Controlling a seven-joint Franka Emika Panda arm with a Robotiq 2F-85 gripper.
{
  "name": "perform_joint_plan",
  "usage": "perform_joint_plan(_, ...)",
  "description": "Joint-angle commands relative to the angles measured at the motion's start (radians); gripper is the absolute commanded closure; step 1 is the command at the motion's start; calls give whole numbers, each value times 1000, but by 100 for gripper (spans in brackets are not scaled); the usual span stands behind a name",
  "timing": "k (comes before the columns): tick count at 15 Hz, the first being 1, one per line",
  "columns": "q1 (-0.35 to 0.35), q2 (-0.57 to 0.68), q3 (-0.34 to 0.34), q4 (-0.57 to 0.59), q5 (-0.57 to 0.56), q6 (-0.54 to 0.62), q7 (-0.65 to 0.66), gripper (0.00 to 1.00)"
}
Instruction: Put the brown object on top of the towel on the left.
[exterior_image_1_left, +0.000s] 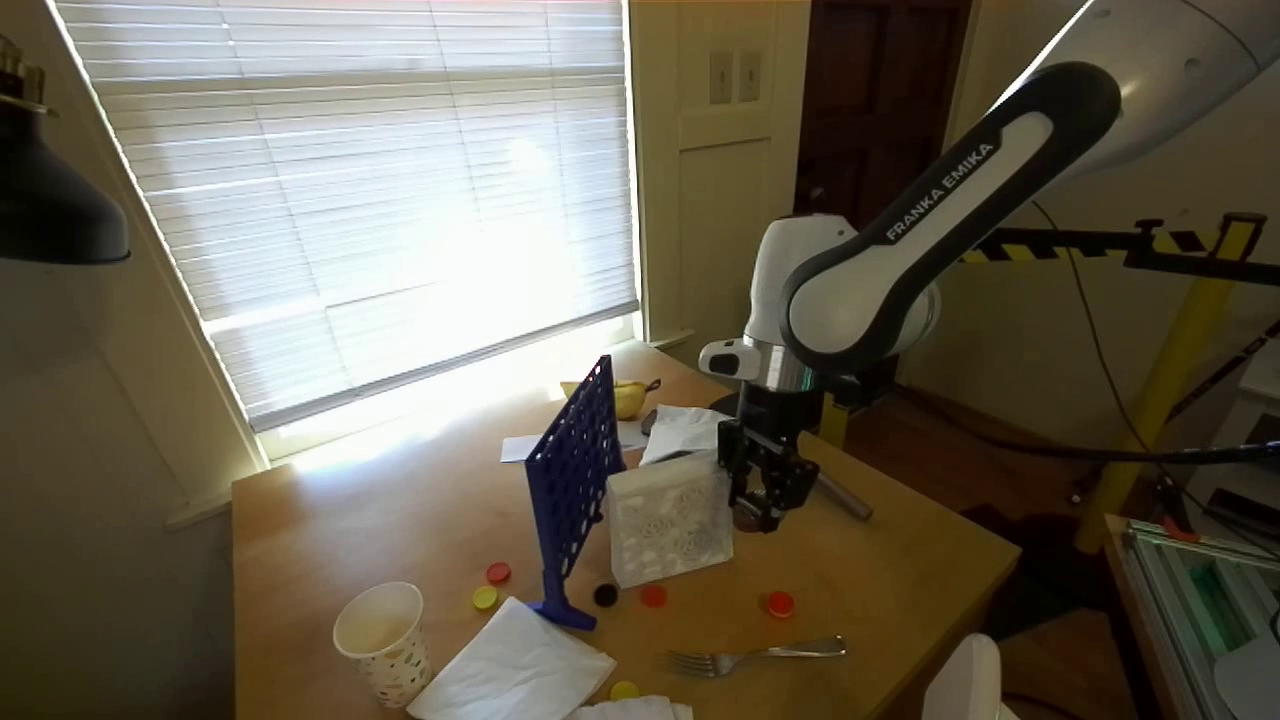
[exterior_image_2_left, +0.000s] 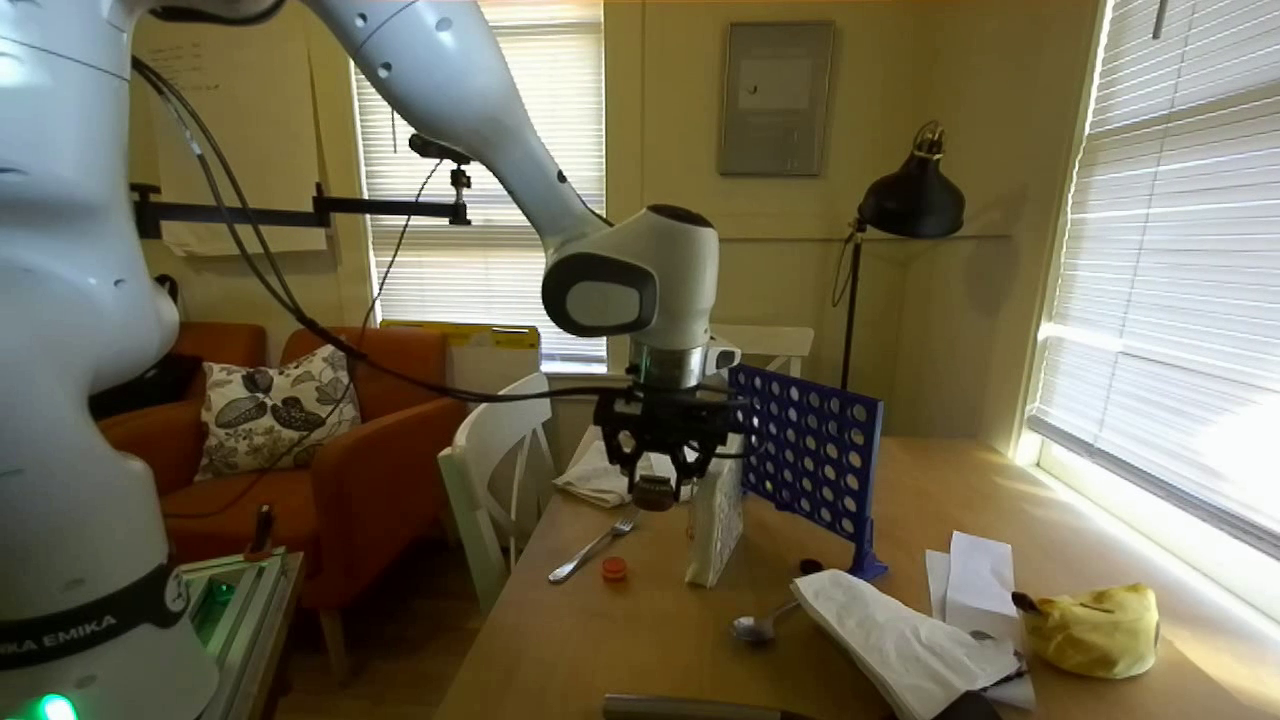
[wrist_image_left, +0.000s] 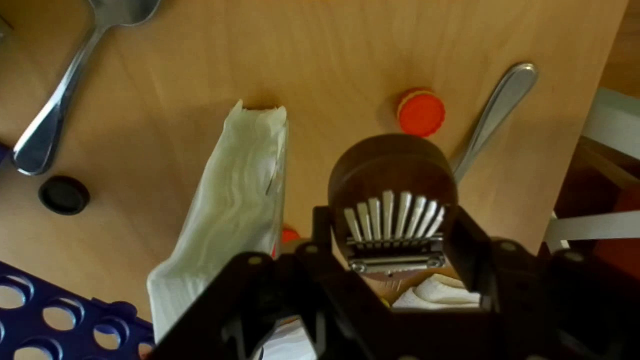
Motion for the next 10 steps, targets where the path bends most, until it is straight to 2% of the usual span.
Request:
perform_joint_plan(1, 26, -15, -44, -6, -22, -46, 29, 67)
perform_joint_plan(6, 4, -91, -85, -49, 32, -167, -10, 67)
perform_joint_plan(10, 29, -180, -107, -33, 77, -233, -1, 67)
